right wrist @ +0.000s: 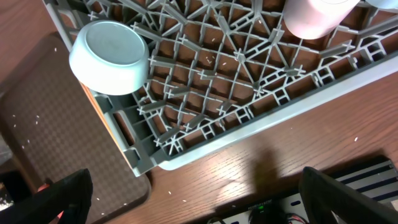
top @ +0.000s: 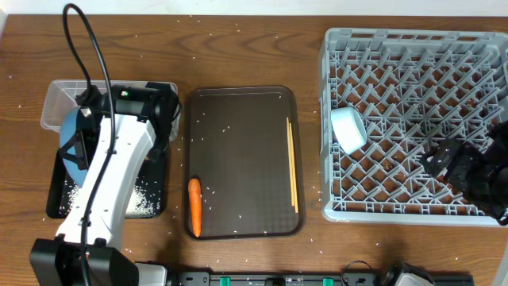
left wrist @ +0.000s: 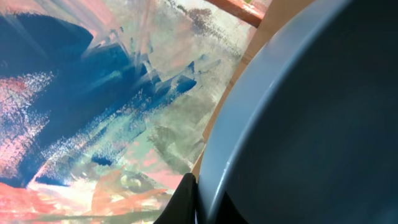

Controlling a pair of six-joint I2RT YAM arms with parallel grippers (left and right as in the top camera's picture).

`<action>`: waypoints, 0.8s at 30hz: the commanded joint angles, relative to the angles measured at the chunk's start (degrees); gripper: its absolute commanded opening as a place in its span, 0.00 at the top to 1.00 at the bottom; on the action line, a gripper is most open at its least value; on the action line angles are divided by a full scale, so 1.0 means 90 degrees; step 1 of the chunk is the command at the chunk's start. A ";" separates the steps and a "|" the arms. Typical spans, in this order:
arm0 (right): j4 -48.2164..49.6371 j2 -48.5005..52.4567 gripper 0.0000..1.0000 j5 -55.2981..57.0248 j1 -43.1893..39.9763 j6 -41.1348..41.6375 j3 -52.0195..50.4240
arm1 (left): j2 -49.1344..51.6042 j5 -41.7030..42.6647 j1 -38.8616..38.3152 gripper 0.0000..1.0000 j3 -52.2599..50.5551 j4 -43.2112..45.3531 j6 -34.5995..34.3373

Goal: Sort waste into correct bins and load items into the dishwasher rack
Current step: 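Tip the blue plate over the black tray to dump the food scrap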

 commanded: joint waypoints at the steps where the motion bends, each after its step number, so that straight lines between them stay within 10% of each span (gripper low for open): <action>1: -0.0022 -0.0010 0.01 0.0010 -0.0080 -0.0092 0.0066 | -0.0148 -0.0097 0.0029 0.94 0.0041 -0.0481 -0.0155; 9: 0.0007 -0.0010 0.01 -0.0044 -0.0080 -0.0095 0.0066 | -0.0702 0.0826 -0.0476 0.94 0.1190 -0.0206 0.0253; 16: 0.0221 -0.0010 0.01 -0.2980 -0.0068 -0.1625 0.0066 | -0.1367 0.6018 -0.0952 0.94 0.1501 0.2300 0.3130; 24: 0.0432 -0.0010 0.01 -0.5408 -0.0046 -0.2948 0.0066 | -0.1421 0.8738 -0.1535 0.94 0.1501 0.4048 0.3429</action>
